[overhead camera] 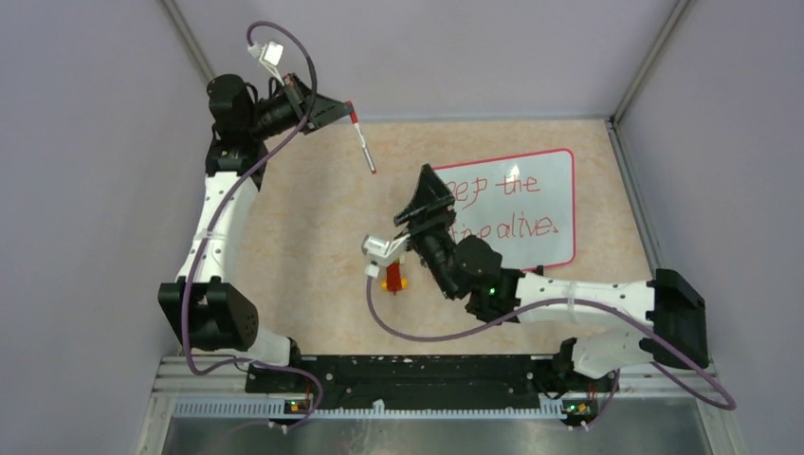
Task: Write a sentence on the whiteboard
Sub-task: Place the whiteboard marker at the center of the board.
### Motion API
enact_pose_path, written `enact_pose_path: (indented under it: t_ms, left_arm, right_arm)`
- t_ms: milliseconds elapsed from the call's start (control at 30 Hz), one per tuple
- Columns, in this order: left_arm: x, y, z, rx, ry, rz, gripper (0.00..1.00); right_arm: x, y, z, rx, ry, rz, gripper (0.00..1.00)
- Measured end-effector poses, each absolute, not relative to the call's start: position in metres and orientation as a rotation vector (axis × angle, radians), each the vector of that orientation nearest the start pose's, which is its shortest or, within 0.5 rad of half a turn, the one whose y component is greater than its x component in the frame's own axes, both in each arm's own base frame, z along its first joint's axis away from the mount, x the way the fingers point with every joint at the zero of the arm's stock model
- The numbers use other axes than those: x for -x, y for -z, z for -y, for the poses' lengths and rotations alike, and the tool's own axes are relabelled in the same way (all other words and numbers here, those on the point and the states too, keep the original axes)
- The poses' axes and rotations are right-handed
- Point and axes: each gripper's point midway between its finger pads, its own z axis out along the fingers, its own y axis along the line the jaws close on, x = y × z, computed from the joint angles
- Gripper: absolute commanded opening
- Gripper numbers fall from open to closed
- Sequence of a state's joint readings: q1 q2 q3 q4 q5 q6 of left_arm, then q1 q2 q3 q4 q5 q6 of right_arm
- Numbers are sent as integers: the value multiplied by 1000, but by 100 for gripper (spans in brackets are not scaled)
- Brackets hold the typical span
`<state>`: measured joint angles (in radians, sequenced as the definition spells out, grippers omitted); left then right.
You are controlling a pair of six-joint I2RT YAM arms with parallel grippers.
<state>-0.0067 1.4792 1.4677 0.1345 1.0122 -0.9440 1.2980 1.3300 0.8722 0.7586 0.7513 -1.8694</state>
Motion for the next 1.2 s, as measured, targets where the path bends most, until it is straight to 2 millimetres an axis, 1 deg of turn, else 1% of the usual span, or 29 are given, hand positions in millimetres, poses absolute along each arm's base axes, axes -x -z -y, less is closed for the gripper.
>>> enact_pose_path:
  t_ms: [67,133,200,267,300,333,433,500,567,700,733,767,833,933,1033,1133,1200]
  left_arm:
    - [-392,-425,161,-213,1286,-1711,0]
    - [-401,-419,152,-265,1130,-1742,0]
    - [-411,-406,143,-313,991,-1785,0]
    - [-421,-382,131,-355,864,-1852,0]
    - [-425,-363,124,-374,802,-1906,0]
    - [-427,-349,120,-390,766,-1948,0]
    - [-427,-293,107,-453,674,-2108,0]
    - [-420,-257,99,-493,639,-2207,0]
    - [-409,-225,93,-535,615,-2297,0]
    - [-384,-176,81,-584,580,-2453,0]
    - [-378,-165,79,-594,576,-2485,0]
    - [-373,-154,77,-600,571,-2513,0]
    - [-359,-130,73,-607,570,-2578,2]
    - [-338,-97,67,-600,557,-2668,3]
    - [-330,-80,62,-593,530,-2711,3]
    - [-334,-70,55,-575,499,-2716,6]
    - [-339,-63,50,-554,472,-2717,8]
  right_arm:
    - [-258,-392,-303,1218,896,-785,67]
    - [-276,-405,-286,1162,832,-929,67]
    - [-290,-412,-263,1098,769,-1061,68]
    - [-297,-410,-240,1055,720,-1165,69]
    - [-299,-406,-227,1037,692,-1226,69]
    - [-301,-402,-219,1024,663,-1272,69]
    - [-309,-390,-200,987,545,-1415,70]
    - [-315,-380,-186,950,476,-1509,71]
    - [-317,-368,-172,915,411,-1593,71]
    - [-314,-338,-146,853,259,-1767,71]
    - [-310,-332,-146,849,217,-1796,71]
    - [-314,-325,-131,801,202,-1850,71]
    - [-314,-312,-117,749,140,-1934,71]
    - [-311,-300,-104,678,31,-2013,71]
    - [-307,-299,-92,607,-53,-2032,71]
    - [-299,-299,-76,523,-104,-2039,72]
    - [-293,-295,-70,488,-128,-2048,73]
